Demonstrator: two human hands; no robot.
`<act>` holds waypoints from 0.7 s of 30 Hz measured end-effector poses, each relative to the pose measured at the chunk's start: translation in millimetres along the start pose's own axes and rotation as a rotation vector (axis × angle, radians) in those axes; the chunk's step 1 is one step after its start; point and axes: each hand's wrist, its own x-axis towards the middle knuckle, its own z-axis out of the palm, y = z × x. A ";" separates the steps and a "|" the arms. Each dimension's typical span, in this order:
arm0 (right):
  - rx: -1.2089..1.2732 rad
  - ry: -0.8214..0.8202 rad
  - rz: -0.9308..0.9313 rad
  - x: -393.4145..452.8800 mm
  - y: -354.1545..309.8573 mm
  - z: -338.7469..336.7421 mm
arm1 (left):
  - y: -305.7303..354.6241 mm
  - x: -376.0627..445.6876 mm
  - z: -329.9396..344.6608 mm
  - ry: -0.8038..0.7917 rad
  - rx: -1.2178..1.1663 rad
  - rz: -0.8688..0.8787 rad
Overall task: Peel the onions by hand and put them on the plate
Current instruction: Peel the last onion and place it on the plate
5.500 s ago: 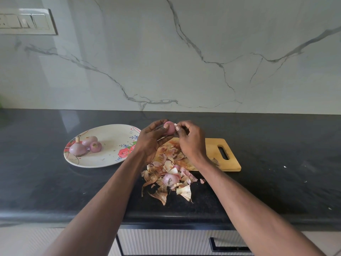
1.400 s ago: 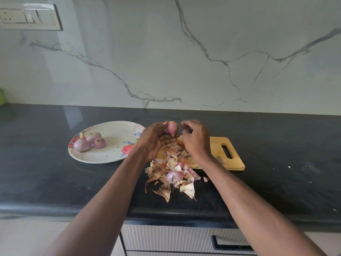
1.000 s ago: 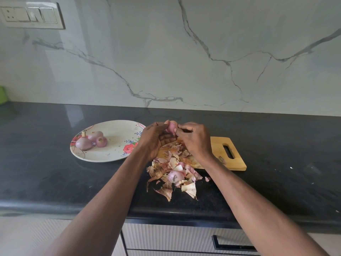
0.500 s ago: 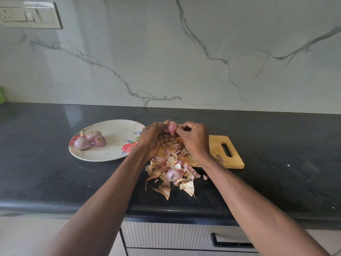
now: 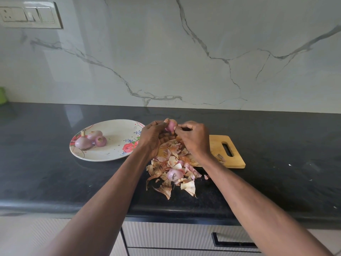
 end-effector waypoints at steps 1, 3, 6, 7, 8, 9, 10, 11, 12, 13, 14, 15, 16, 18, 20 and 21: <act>-0.005 0.003 -0.004 -0.4 -0.3 0.5 | 0.3 -0.4 0.0 0.001 0.005 0.001; -0.010 0.014 -0.004 -0.4 0.1 0.7 | 0.2 -0.9 -0.2 -0.002 0.007 0.001; -0.022 0.008 -0.014 -2.1 1.0 0.6 | 0.7 -1.8 -0.1 -0.013 0.016 -0.005; -0.018 -0.001 -0.010 -2.7 0.5 0.3 | 0.5 -1.8 0.0 -0.011 0.018 -0.009; -0.010 -0.011 0.000 -2.8 -0.1 -0.4 | 0.5 -1.7 0.2 -0.006 0.018 -0.015; -0.006 -0.022 0.003 -3.0 -0.7 -1.2 | 0.5 -1.7 0.1 0.000 0.016 -0.017; -0.010 -0.030 -0.003 -3.5 -1.2 -1.5 | 0.4 -1.6 0.0 0.005 0.014 -0.018; -0.017 -0.032 -0.016 -4.2 -2.1 -1.5 | 0.4 -1.5 0.2 0.005 0.014 -0.016; -0.023 -0.029 -0.026 -4.5 -2.6 -1.1 | 0.2 -1.4 0.4 0.002 0.014 -0.014; -0.024 -0.024 -0.031 -4.5 -3.0 -0.6 | 0.0 -1.4 0.4 0.001 0.013 -0.012; -0.022 -0.018 -0.034 -4.4 -3.3 -0.3 | -0.1 -1.4 0.5 0.002 0.011 -0.009; -0.021 -0.012 -0.036 -4.3 -3.5 0.0 | -0.1 -1.0 0.2 0.005 0.010 -0.007; -0.022 -0.004 -0.032 -4.4 -3.7 0.0 | -0.1 -0.9 0.2 0.008 0.009 -0.007; -0.019 0.012 -0.014 -4.2 -4.3 -0.7 | -0.2 -0.3 0.2 0.008 0.004 -0.013; -0.015 0.012 -0.002 -3.9 -3.5 -1.8 | -0.6 0.0 0.0 -0.003 0.006 -0.020; -0.014 0.005 0.006 -4.1 -3.2 -1.4 | -0.6 -0.1 -0.6 -0.009 0.011 -0.024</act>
